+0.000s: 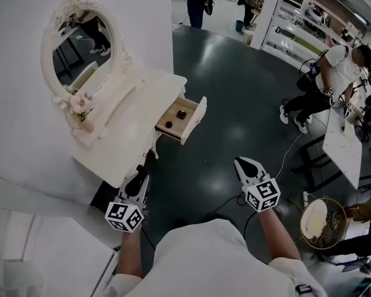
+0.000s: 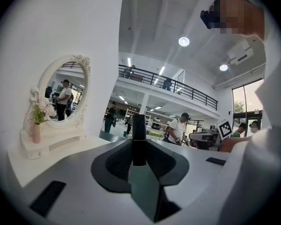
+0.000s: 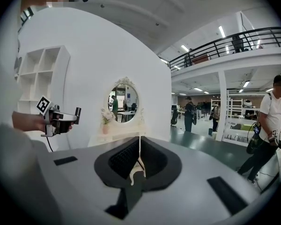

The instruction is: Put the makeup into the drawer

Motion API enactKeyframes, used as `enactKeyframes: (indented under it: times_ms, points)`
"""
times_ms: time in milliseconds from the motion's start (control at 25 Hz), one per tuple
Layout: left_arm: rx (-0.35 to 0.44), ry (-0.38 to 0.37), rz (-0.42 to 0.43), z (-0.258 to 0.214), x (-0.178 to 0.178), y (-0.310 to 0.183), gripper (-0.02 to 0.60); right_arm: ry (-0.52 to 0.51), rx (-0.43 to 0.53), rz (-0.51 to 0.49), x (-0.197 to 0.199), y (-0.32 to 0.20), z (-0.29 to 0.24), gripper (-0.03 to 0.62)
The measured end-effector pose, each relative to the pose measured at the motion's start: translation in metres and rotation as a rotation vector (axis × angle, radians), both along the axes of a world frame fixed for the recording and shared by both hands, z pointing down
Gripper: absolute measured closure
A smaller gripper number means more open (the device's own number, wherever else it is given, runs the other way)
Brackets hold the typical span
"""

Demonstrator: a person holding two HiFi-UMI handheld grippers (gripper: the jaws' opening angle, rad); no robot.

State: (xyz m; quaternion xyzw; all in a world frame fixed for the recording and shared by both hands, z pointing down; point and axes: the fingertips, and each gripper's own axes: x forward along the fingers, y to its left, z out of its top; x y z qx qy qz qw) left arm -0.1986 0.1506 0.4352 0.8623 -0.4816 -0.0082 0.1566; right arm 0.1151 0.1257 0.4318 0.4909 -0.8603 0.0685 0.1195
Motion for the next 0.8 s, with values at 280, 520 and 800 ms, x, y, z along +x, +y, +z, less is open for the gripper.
enactKeyframes:
  times_ms: [280,520,800]
  points:
    - [-0.009,0.012,-0.001,0.004,-0.009,-0.011,0.488,0.018,-0.005,0.001,-0.007,-0.007,-0.002,0.563]
    - [-0.023,0.008,-0.001,0.009,-0.006,-0.03,0.487,0.018,-0.02,-0.006,-0.006,-0.03,0.004,0.563]
    - [-0.029,0.0,-0.033,0.015,0.01,-0.068,0.487,0.0,-0.034,-0.043,0.004,-0.081,0.015,0.563]
